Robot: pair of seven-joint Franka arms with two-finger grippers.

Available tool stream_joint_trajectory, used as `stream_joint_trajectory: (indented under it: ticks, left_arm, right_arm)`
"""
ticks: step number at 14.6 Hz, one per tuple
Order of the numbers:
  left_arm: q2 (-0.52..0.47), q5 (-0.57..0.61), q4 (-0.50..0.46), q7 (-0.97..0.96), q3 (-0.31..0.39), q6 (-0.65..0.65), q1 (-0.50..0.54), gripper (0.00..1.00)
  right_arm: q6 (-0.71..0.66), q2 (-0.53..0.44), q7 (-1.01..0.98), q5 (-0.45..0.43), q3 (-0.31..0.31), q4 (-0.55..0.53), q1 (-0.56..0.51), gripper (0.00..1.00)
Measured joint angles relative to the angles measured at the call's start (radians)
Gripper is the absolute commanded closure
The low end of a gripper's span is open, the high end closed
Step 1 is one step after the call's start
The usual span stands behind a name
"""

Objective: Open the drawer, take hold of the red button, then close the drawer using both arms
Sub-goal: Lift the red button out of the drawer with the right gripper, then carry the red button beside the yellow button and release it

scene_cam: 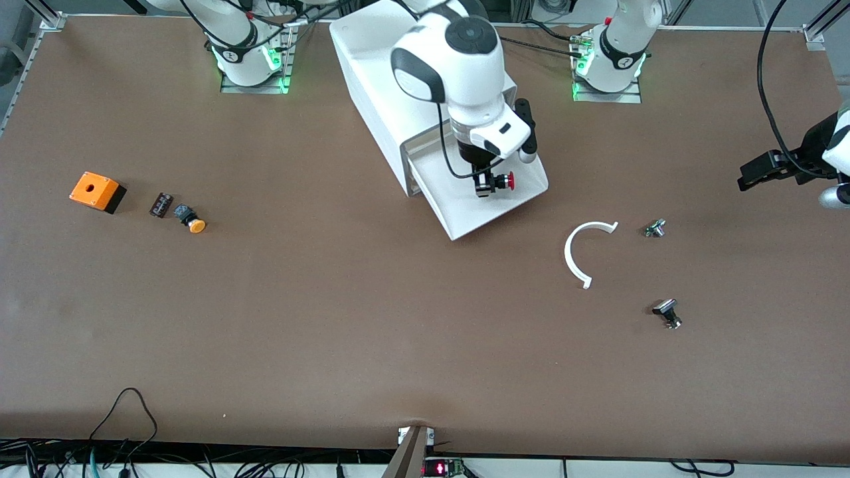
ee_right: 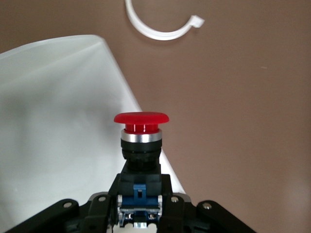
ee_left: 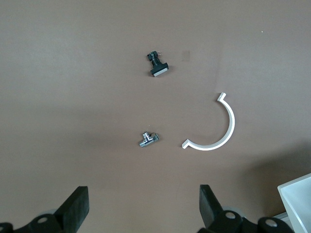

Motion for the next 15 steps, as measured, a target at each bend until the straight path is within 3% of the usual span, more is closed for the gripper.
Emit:
stream_joint_trajectory:
  ticks: [4, 8, 15]
  left_arm:
    - [0.0, 0.0, 0.0, 0.0, 0.0, 0.0, 0.0, 0.0]
    - [0.0, 0.0, 0.0, 0.0, 0.0, 0.0, 0.0, 0.0]
    - [0.001, 0.0, 0.0, 0.0, 0.0, 0.0, 0.0, 0.0]
  right_arm:
    - [-0.008, -0.067, 0.104, 0.006, -0.012, 0.0, -0.089, 0.83]
    - [-0.037, -0.07, 0.218, 0.01, -0.018, -0.01, -0.168, 0.83]
    - [-0.065, -0.06, 0.482, 0.012, -0.022, -0.142, -0.301, 0.83]
